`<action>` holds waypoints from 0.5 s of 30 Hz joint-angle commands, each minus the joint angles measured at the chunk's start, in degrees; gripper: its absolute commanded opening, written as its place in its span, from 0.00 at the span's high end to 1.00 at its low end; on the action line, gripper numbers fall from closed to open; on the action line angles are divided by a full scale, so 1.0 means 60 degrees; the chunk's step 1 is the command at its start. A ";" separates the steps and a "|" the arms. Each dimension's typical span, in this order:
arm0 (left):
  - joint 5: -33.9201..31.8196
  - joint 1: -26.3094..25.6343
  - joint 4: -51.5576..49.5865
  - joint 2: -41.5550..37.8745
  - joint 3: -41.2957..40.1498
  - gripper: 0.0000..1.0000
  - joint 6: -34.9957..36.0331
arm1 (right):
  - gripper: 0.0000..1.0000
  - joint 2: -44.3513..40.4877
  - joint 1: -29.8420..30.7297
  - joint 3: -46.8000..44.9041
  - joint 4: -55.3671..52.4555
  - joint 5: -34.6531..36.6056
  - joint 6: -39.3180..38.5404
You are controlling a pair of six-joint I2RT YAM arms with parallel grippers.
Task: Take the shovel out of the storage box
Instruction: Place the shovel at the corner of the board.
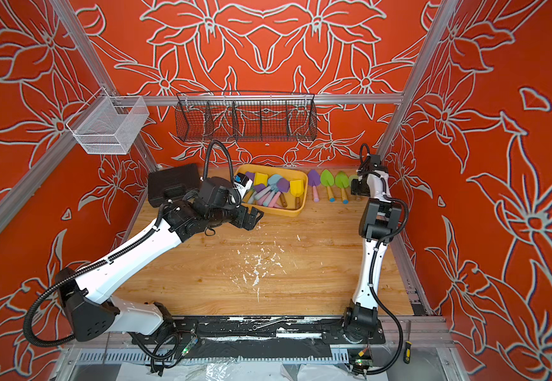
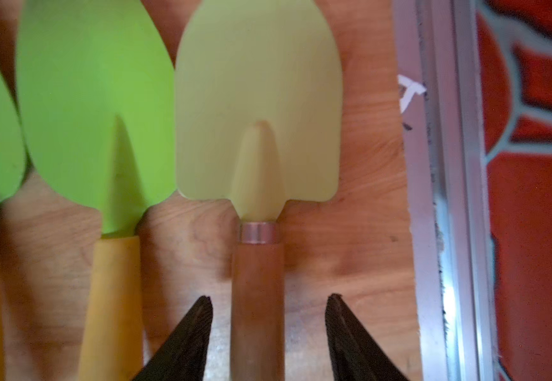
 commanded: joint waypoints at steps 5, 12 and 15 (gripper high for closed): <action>-0.0711 0.0027 -0.0105 -0.1017 -0.0060 0.03 -0.0310 | 0.38 -0.2606 0.0039 -0.0641 -0.0383 -0.0552 0.1145; -0.1398 0.0027 -0.0019 -0.2221 -0.0796 0.03 -0.0192 | 0.38 -0.5210 0.0911 -0.2891 -0.0831 -0.1683 0.2138; -0.1538 0.0035 -0.0133 -0.2647 -0.1037 0.03 -0.0121 | 0.38 -0.6067 0.1300 -0.3775 -0.1019 -0.1919 0.2709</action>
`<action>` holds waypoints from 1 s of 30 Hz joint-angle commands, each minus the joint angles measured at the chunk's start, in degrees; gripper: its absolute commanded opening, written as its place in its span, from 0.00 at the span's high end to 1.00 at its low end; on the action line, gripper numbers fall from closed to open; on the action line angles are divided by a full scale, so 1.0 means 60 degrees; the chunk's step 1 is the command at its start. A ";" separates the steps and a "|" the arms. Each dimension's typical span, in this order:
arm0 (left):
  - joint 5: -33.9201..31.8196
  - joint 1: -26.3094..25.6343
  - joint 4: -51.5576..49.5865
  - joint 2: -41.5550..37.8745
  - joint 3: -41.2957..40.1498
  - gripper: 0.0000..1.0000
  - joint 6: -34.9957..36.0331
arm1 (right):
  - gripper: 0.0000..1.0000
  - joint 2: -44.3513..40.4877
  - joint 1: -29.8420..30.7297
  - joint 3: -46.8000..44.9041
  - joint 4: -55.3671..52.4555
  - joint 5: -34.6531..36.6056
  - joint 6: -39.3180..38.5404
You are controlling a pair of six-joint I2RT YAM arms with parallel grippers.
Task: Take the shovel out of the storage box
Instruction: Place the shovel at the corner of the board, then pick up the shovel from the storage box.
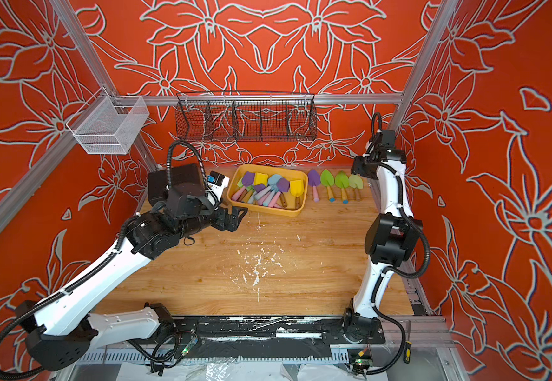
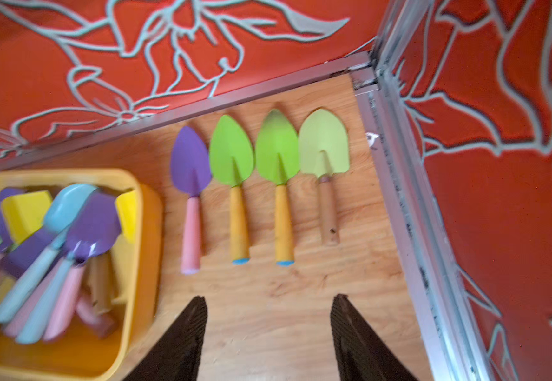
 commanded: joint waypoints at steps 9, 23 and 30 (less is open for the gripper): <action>-0.0566 0.0039 -0.0072 -0.1784 -0.1021 0.03 0.0129 | 0.38 -0.2276 0.2553 -0.2766 -0.1066 -0.0209 0.2490; -0.0829 0.0038 -0.0598 -0.3410 -0.1722 0.03 -0.0101 | 0.41 -0.1532 0.5500 -0.2442 -0.1258 0.1078 0.3691; -0.0966 0.0038 -0.0879 -0.3699 -0.1889 0.03 -0.0223 | 0.44 0.0170 0.5921 -0.1129 -0.1656 0.1758 0.3706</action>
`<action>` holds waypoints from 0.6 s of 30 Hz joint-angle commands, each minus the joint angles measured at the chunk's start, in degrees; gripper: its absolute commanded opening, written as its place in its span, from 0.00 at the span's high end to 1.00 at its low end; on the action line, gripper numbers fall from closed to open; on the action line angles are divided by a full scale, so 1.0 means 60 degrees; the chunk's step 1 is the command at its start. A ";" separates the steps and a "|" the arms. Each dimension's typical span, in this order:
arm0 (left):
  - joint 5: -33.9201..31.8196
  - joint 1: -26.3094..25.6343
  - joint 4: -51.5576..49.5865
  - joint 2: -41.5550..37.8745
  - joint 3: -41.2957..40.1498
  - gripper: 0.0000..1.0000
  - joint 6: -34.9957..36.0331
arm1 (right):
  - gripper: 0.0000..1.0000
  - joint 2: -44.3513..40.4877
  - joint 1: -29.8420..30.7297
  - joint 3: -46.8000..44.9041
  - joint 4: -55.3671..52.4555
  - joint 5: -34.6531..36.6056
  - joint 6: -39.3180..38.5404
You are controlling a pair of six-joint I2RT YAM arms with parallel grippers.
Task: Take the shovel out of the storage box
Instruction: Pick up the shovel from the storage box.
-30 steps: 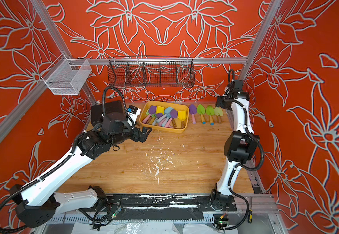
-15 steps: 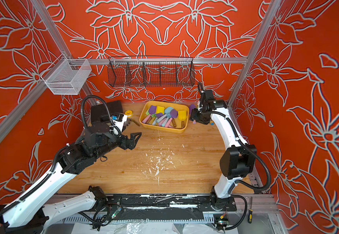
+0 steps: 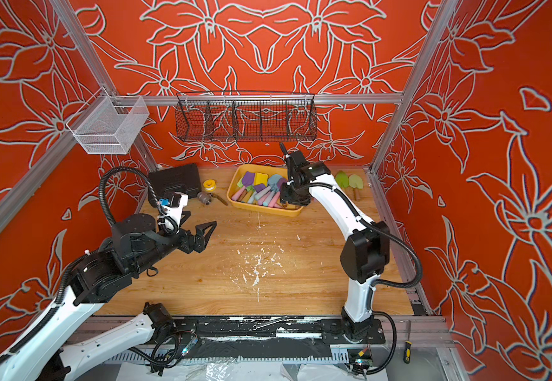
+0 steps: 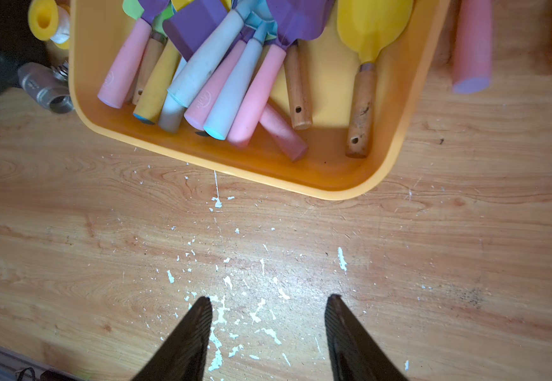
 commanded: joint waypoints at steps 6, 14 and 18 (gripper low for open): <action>-0.0226 0.0038 -0.0251 -0.0219 -0.0128 0.03 -0.0164 | 0.49 0.2231 0.0037 0.1845 -0.0801 0.1388 0.0153; -0.0207 0.0041 -0.0323 -0.0088 0.0029 0.03 -0.0252 | 0.56 0.4232 -0.0124 0.3820 -0.1396 0.2653 0.0168; -0.0280 0.0038 -0.0393 -0.0004 0.0135 0.03 -0.0243 | 0.58 0.5056 -0.0282 0.4688 -0.1554 0.3018 0.0187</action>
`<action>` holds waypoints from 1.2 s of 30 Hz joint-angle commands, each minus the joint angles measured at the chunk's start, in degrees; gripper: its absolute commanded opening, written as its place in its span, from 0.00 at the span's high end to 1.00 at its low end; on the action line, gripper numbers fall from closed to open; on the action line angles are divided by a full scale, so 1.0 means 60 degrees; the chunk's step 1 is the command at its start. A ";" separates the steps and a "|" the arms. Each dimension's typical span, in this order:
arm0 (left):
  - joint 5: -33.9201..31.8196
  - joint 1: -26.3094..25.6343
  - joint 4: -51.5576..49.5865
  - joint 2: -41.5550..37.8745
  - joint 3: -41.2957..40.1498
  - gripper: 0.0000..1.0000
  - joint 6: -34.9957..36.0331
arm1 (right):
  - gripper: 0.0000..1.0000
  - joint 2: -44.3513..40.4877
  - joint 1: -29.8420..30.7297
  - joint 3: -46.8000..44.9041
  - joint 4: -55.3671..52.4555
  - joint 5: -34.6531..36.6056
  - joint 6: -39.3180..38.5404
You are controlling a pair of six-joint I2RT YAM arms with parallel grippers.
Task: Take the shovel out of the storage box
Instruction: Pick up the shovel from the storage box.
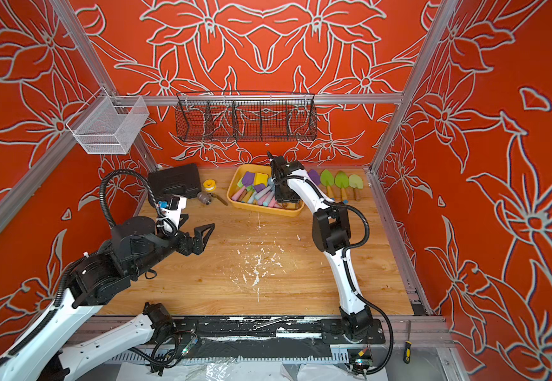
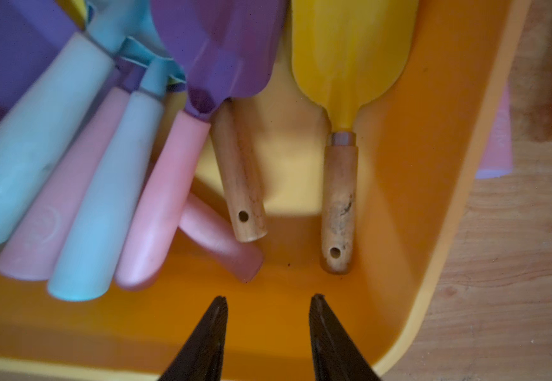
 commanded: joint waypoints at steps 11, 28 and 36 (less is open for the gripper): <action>-0.0232 0.0034 -0.0062 0.0404 0.0311 0.03 -0.0129 | 0.64 0.1852 -0.0737 0.1739 -0.0625 0.1306 0.0354; 0.0101 0.0034 0.0544 0.1485 0.0582 0.03 0.0047 | 0.83 0.3185 -0.1093 0.2766 -0.0693 0.0237 0.1308; 0.0327 0.0038 0.1241 0.2004 0.0746 0.03 -0.0274 | 1.00 0.1043 -0.1094 0.1151 0.0484 0.0218 0.1712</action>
